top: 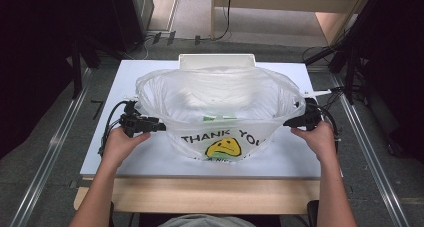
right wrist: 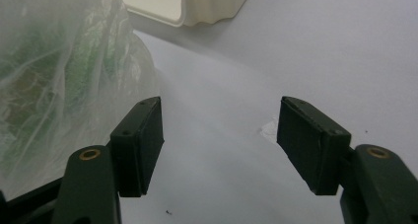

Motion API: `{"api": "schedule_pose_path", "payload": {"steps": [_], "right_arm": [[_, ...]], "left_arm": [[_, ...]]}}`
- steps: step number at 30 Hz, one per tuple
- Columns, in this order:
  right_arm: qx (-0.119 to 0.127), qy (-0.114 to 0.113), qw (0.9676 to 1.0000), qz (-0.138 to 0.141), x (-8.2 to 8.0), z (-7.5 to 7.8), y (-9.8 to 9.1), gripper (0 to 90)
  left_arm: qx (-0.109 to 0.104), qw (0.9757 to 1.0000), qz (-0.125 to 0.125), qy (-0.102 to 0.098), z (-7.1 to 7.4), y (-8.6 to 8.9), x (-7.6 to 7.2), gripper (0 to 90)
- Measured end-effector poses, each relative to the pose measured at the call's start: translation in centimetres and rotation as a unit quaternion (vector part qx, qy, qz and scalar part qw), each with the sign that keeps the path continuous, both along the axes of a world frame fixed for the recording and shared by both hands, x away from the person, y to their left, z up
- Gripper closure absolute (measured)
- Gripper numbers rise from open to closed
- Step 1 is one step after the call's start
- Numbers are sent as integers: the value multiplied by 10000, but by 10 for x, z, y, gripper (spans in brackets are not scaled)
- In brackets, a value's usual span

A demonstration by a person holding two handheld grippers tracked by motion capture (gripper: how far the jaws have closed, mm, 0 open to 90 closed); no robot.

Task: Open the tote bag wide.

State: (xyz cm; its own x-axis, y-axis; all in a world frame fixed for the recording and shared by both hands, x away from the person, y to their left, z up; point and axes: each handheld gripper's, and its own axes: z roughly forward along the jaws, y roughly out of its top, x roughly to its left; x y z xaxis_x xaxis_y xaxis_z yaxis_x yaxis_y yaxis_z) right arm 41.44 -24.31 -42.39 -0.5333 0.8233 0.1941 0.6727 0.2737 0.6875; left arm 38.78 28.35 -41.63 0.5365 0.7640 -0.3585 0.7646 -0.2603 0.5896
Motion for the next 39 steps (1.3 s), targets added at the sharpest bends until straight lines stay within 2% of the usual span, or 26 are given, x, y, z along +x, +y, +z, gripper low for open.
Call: {"api": "schedule_pose_path", "payload": {"steps": [8, 18, 19, 20, 25, 28, 31, 32, 33, 34, 35, 39], "right_arm": [[-30, 69, 10000, 51, 0, -1, 1, 351], [107, 62, 9999, 38, -1, 2, -3, 353], [57, 64, 10000, 31, -2, 2, -4, 355], [110, 65, 9999, 41, -2, 3, -4, 357], [247, 30, 9997, 31, -1, 10, -10, 377], [235, -35, 9996, 160, 1, 23, -13, 388], [265, -34, 9994, 229, 3, 28, -13, 388], [301, -88, 9991, 297, 5, 35, -13, 392], [315, -80, 9989, 323, 6, 39, -14, 395], [315, -80, 9989, 323, 6, 39, -14, 395], [272, -135, 9989, 353, 7, 43, -14, 397], [376, -224, 9981, 444, 11, 64, -16, 408]], "left_arm": [[8, 10000, 5, 15, -2, 2, 1, 375], [92, 9999, -34, -30, -3, 4, 4, 384], [49, 10000, -23, -68, 0, 8, 7, 403], [49, 10000, -23, -68, 0, 8, 7, 406], [3, 9999, -132, -93, 15, 12, 17, 429], [-4, 9996, -158, -216, 31, 13, 24, 456], [-59, 9994, -157, -298, 37, 14, 27, 462], [-76, 9994, -166, -293, 44, 15, 30, 472], [1, 9992, -200, -344, 47, 15, 31, 478], [1, 9992, -200, -344, 47, 15, 31, 494], [-18, 9993, -162, -351, 50, 15, 32, 494], [-23, 9992, -195, -351, 62, 19, 38, 520]]}}
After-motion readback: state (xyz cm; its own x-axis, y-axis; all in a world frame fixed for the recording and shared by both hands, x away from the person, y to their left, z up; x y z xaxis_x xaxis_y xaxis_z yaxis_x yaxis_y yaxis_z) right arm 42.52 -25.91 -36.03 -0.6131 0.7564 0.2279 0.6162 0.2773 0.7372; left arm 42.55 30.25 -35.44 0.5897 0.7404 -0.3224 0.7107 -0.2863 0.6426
